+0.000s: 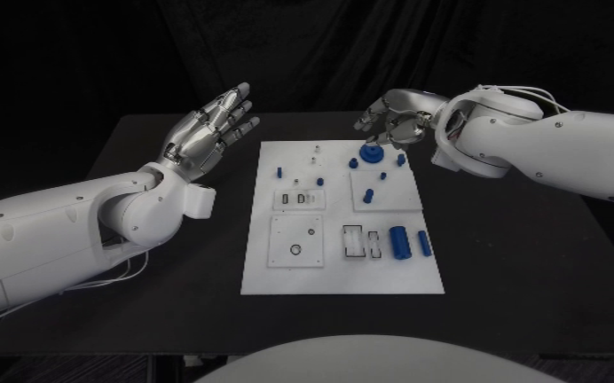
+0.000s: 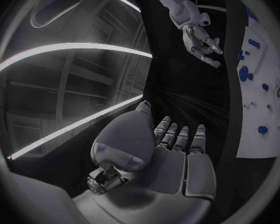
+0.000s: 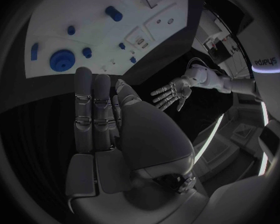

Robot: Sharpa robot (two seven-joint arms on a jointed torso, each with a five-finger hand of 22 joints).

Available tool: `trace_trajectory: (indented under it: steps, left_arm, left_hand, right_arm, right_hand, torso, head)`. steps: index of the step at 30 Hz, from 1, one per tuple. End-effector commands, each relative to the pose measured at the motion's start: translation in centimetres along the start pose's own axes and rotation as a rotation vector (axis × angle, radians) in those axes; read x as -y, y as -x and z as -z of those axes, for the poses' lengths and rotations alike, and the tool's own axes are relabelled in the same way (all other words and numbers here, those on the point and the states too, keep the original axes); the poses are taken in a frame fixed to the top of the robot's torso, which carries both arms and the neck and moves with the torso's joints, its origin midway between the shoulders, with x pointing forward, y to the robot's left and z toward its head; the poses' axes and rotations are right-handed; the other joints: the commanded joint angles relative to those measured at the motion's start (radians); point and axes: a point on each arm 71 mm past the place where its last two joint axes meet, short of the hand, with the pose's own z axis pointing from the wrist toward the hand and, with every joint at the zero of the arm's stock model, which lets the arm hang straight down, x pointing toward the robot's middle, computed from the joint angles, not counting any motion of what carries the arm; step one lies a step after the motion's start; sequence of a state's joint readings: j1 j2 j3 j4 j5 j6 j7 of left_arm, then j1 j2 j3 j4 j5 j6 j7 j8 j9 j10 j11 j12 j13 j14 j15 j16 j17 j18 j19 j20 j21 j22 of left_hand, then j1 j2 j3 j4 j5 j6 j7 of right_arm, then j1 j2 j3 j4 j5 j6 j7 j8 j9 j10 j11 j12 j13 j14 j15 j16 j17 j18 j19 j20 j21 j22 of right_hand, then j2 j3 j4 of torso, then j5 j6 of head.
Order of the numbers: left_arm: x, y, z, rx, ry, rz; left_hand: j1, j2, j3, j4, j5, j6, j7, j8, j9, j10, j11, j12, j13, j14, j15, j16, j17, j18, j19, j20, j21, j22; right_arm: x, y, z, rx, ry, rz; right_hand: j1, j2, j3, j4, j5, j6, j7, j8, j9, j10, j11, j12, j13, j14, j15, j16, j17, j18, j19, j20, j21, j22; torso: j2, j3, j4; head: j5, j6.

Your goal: Assemble the parts on the task board

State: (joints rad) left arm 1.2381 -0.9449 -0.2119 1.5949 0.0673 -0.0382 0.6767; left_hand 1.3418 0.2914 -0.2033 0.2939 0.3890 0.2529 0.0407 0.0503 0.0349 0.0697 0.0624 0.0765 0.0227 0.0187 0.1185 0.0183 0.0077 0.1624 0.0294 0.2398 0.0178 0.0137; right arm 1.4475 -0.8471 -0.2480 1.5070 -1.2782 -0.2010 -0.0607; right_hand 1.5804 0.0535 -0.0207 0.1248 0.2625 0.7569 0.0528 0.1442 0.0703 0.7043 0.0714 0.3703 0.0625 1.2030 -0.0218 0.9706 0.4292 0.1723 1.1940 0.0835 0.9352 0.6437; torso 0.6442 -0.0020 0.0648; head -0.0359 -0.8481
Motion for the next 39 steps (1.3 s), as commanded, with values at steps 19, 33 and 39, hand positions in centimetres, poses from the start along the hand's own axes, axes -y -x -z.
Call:
trace_trajectory:
  steps: [19,33,39]
  left_arm:
    - [0.3,-0.9,0.0,-0.027,-0.034,0.017]
    - [0.2,-1.2,-0.2,-0.043,-0.034,0.027]
    - [0.2,-1.3,-0.2,-0.047,-0.033,0.031]
  left_hand:
    - [0.034,-0.001,0.016,-0.002,0.037,0.003,-0.027,0.007,0.000,-0.009,-0.004,0.005,0.000,0.000,0.018,0.008,0.002,0.019,0.004,0.012,0.007,0.001]
    - [0.039,-0.001,0.018,-0.002,0.043,0.001,-0.041,0.006,0.000,-0.011,-0.001,0.006,0.000,0.000,0.019,0.008,0.002,0.018,0.005,0.013,0.008,0.002]
    - [0.041,-0.001,0.019,-0.002,0.047,0.003,-0.041,0.007,0.000,-0.010,0.001,0.008,0.000,0.000,0.019,0.009,0.002,0.018,0.005,0.013,0.008,0.001]
  right_arm:
    - [0.2,-1.2,-0.7,-0.008,-0.002,0.324]
    - [1.1,-1.9,-0.3,-0.032,-0.028,0.349]
    - [1.6,-2.1,-0.1,-0.036,-0.041,0.365]
  right_hand:
    - [-0.041,-0.037,0.045,0.014,-0.040,0.004,-0.020,-0.027,0.002,0.033,0.002,-0.028,0.004,0.074,0.002,0.216,0.285,-0.060,0.062,0.005,0.281,0.380]
    - [-0.048,-0.040,0.047,0.016,-0.043,0.014,-0.018,-0.024,0.005,0.036,0.007,-0.033,0.003,0.075,0.006,0.223,0.295,-0.062,0.063,0.008,0.295,0.402]
    - [-0.054,-0.041,0.048,0.018,-0.048,0.017,-0.017,-0.024,0.005,0.046,0.009,-0.033,0.004,0.079,0.007,0.229,0.305,-0.064,0.067,0.009,0.305,0.417]
  torso:
    - [0.054,-0.0162,0.0739]
    - [0.054,-0.0189,0.0769]
    - [0.052,-0.0228,0.0762]
  head:
    - [-0.077,0.036]
    - [-0.083,0.032]
    - [-0.080,0.017]
